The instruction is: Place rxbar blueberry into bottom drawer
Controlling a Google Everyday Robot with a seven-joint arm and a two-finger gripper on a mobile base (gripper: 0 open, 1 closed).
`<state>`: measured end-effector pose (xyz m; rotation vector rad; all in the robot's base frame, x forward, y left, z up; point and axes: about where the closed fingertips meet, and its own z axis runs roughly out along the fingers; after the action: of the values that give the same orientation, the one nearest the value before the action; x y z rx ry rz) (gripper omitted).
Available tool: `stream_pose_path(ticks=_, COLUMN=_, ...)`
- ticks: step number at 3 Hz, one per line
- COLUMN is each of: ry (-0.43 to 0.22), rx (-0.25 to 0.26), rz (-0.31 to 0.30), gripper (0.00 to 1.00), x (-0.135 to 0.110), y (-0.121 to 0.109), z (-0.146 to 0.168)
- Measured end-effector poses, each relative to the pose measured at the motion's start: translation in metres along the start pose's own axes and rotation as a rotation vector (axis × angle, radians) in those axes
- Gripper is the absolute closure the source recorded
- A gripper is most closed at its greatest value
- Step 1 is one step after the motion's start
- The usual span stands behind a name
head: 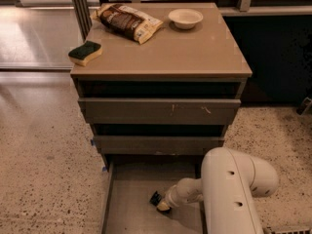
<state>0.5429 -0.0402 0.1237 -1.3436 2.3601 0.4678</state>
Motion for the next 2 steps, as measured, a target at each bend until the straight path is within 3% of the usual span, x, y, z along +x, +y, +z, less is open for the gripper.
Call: stream_pose_path(ticks=2, ry=0.0, rx=0.0, rz=0.0, gripper=0.36, x=0.0, y=0.0, z=0.0)
